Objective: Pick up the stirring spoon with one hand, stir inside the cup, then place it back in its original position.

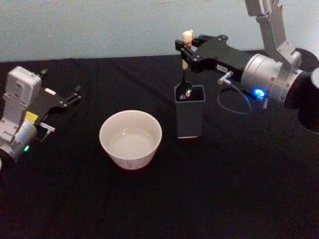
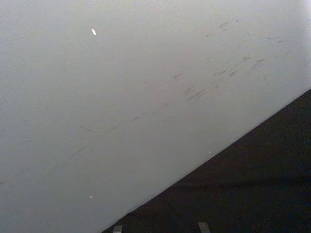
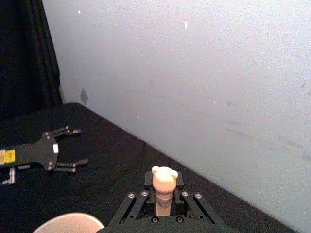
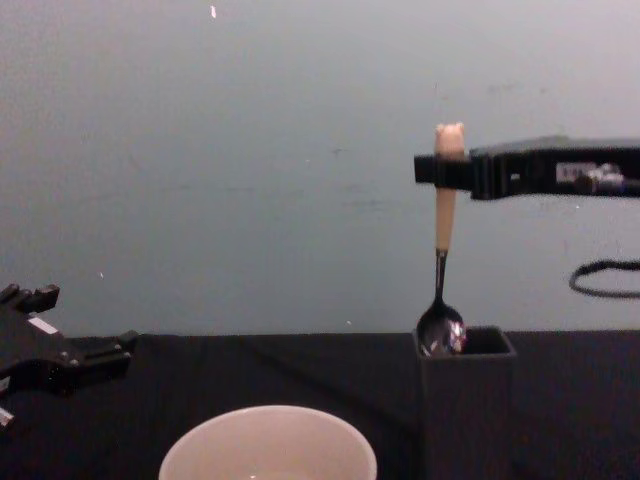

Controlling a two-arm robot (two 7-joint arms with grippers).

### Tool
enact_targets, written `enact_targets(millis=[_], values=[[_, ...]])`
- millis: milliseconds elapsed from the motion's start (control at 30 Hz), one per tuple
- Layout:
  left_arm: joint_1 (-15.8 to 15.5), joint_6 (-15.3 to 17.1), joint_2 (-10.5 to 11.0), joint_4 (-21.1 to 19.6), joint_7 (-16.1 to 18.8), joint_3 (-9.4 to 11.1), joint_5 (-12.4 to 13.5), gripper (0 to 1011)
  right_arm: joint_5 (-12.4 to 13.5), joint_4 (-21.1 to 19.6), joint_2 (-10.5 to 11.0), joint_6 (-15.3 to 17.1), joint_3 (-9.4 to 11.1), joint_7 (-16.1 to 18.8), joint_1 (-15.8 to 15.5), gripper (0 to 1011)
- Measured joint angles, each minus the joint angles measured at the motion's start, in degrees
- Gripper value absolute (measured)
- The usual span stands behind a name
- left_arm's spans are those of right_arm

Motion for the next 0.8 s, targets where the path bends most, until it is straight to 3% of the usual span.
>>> enact_targets(millis=[400,800], values=[[0.0,0.0,0.0,0.0,0.0,0.0,0.0,1001,0.71,0.06,-0.24,-2.44,-0.83,-0.13,2.31,213],[0.0,0.0,0.0,0.0,0.0,0.0,0.0,1001,1.27,2.65,-2.95,-4.44,-5.38,1.8,5.36,213]])
